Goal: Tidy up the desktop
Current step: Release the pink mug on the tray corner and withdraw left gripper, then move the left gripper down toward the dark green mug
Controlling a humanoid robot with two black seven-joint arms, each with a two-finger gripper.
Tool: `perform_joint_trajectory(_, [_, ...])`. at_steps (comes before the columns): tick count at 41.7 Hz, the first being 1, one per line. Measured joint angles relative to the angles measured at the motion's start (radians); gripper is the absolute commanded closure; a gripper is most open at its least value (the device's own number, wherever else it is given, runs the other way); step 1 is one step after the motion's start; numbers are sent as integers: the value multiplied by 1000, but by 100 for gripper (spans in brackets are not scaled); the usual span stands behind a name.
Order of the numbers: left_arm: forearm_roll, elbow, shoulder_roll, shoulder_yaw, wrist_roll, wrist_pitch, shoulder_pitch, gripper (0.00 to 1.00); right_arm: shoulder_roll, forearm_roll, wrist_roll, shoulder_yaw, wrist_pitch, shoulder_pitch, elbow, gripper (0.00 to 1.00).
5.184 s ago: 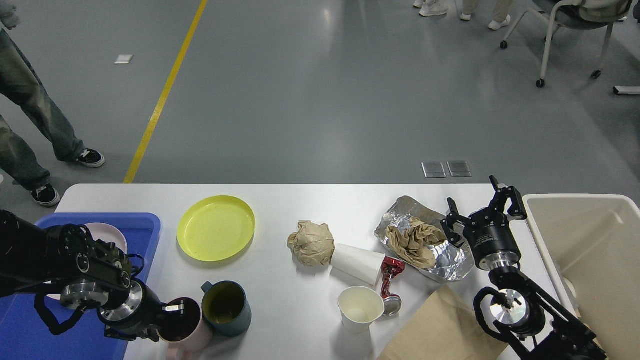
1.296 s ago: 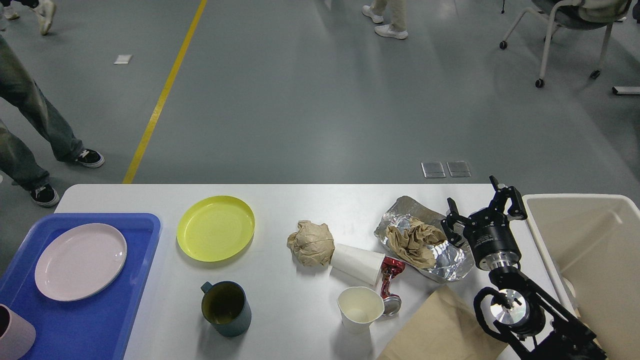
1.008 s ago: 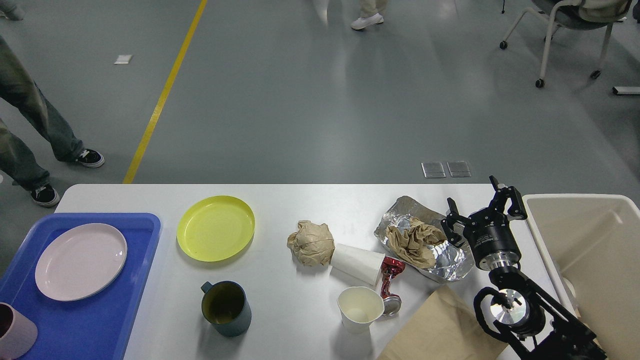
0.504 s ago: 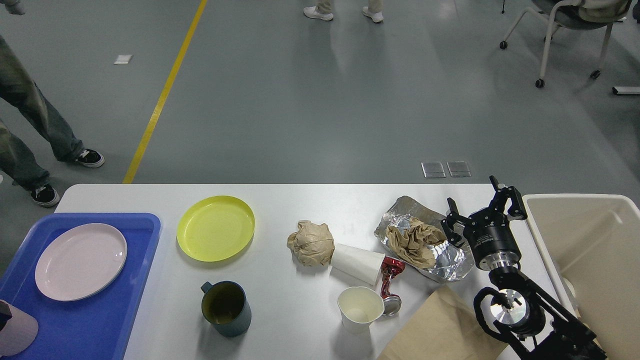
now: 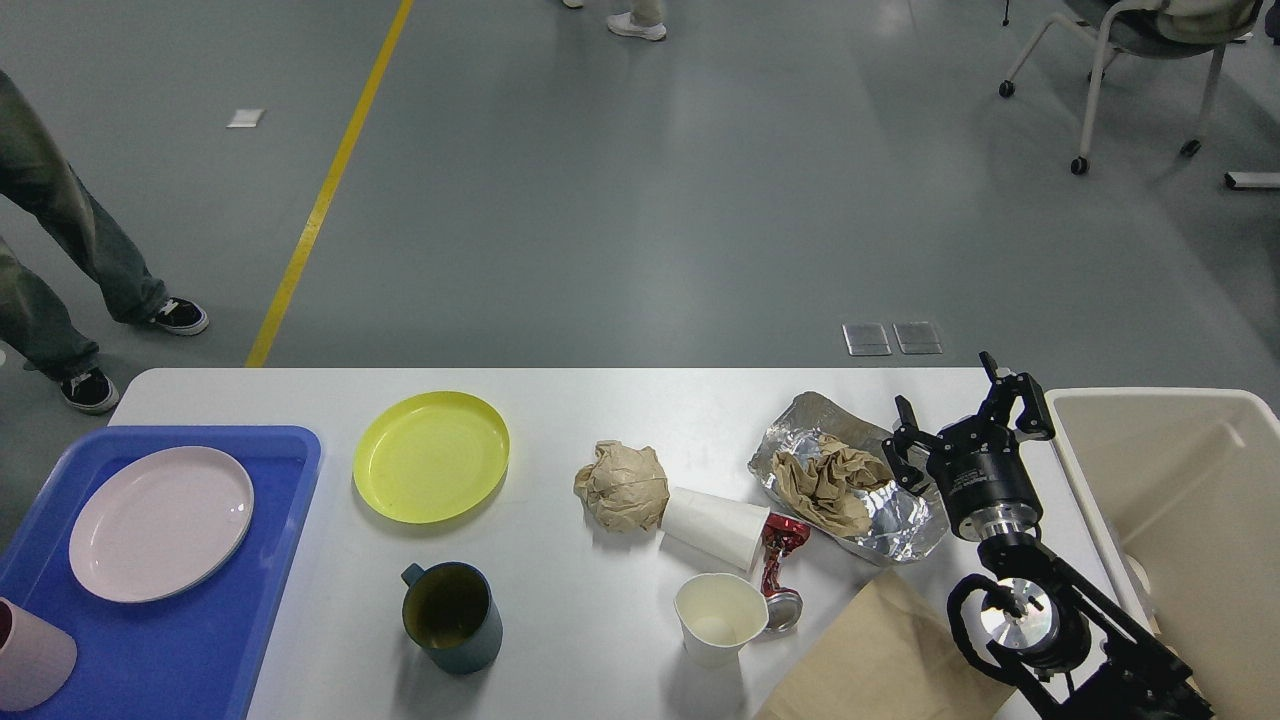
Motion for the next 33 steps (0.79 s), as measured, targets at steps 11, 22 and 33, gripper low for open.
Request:
perform_joint_trajectory(11, [-1,-240,-159,240,3,-82,-483,4,0,0,0,0,0,0,0,0])
perform_joint_trajectory(22, [-132,-528,-419,267,5,-99,-822,5,0,0,0,0,0,0,0,0])
perform_joint_trajectory(33, [-422,-736,-761,192,3,-93,-1052,5,0,0,0,0,0,0,0,0])
